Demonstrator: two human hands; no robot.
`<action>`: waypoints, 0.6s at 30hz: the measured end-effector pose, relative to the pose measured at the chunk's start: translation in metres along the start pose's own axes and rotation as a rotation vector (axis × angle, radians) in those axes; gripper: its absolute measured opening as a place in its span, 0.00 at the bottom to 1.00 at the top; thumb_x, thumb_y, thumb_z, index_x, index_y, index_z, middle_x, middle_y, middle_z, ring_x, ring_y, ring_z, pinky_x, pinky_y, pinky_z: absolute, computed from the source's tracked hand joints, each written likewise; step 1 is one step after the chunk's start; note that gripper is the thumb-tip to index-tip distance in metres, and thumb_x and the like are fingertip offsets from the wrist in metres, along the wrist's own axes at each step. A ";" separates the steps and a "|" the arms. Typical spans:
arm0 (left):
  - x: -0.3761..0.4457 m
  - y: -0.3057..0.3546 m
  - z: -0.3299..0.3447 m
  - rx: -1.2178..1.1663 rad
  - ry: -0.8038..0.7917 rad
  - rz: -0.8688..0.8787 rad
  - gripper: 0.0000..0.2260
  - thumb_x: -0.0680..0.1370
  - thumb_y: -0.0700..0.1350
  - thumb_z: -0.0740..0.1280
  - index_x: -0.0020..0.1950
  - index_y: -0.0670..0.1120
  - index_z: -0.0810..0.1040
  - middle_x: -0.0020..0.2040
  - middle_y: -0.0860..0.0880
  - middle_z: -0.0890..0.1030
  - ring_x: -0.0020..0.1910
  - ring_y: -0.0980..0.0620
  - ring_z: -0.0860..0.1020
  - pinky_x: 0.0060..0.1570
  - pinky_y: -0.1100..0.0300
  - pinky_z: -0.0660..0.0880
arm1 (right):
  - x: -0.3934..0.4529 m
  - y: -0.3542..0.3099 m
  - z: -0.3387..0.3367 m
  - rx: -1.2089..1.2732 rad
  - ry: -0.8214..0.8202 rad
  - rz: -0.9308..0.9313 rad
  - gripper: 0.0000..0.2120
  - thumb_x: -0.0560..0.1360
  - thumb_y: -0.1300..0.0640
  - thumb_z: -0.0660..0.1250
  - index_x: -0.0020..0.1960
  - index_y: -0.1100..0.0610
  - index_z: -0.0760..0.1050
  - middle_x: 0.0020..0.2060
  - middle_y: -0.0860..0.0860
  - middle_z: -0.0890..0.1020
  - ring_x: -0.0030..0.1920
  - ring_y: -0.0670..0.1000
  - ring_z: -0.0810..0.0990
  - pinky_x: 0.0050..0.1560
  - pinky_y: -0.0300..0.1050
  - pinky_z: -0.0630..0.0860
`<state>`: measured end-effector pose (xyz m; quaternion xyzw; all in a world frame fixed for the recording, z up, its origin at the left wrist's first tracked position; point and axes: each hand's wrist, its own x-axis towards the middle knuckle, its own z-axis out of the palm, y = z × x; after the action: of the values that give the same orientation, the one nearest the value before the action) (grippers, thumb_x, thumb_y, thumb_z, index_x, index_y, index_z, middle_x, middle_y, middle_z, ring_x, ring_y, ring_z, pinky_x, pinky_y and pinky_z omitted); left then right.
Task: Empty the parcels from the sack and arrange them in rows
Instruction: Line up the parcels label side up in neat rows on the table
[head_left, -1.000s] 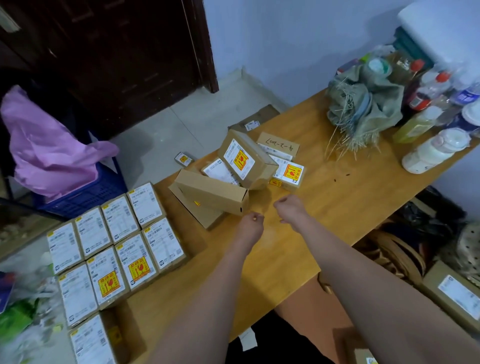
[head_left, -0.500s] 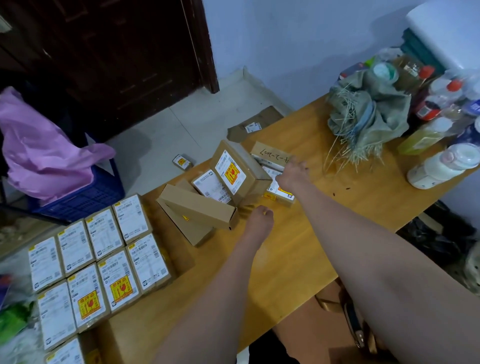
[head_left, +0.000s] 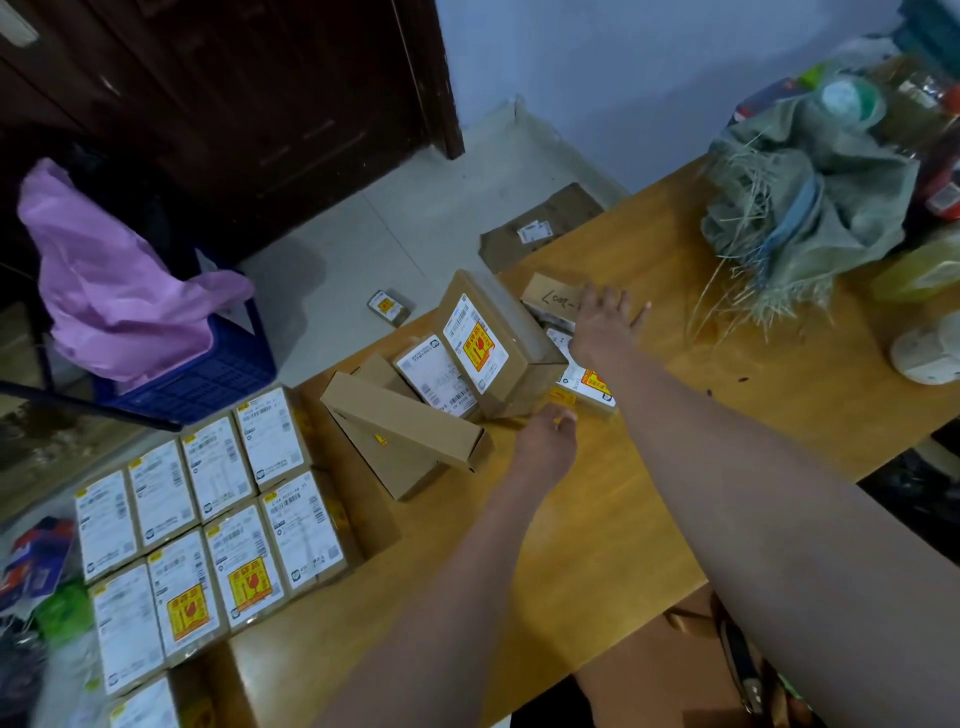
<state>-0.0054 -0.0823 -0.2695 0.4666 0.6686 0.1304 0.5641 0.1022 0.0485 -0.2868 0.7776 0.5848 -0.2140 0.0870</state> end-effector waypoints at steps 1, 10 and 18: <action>-0.001 0.000 0.000 0.005 -0.003 -0.007 0.13 0.83 0.43 0.56 0.63 0.43 0.75 0.62 0.41 0.78 0.59 0.36 0.77 0.54 0.52 0.74 | 0.001 0.002 0.002 -0.001 -0.002 0.011 0.46 0.74 0.58 0.70 0.80 0.56 0.41 0.77 0.59 0.51 0.78 0.62 0.45 0.74 0.68 0.40; -0.007 -0.006 -0.003 0.010 0.008 -0.047 0.13 0.83 0.43 0.55 0.62 0.45 0.77 0.59 0.43 0.78 0.56 0.40 0.78 0.57 0.48 0.77 | -0.007 0.015 -0.004 0.056 0.096 0.023 0.33 0.72 0.65 0.69 0.73 0.61 0.59 0.69 0.58 0.68 0.72 0.60 0.63 0.75 0.63 0.51; -0.022 0.002 -0.005 -0.047 0.015 -0.035 0.13 0.82 0.43 0.54 0.59 0.46 0.77 0.49 0.46 0.76 0.43 0.46 0.74 0.55 0.44 0.78 | -0.033 0.018 -0.027 0.175 0.242 0.108 0.29 0.72 0.60 0.70 0.70 0.61 0.63 0.65 0.57 0.71 0.66 0.59 0.68 0.67 0.57 0.64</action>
<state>-0.0103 -0.0960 -0.2523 0.4406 0.6776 0.1397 0.5719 0.1183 0.0245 -0.2507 0.8327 0.5273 -0.1638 -0.0405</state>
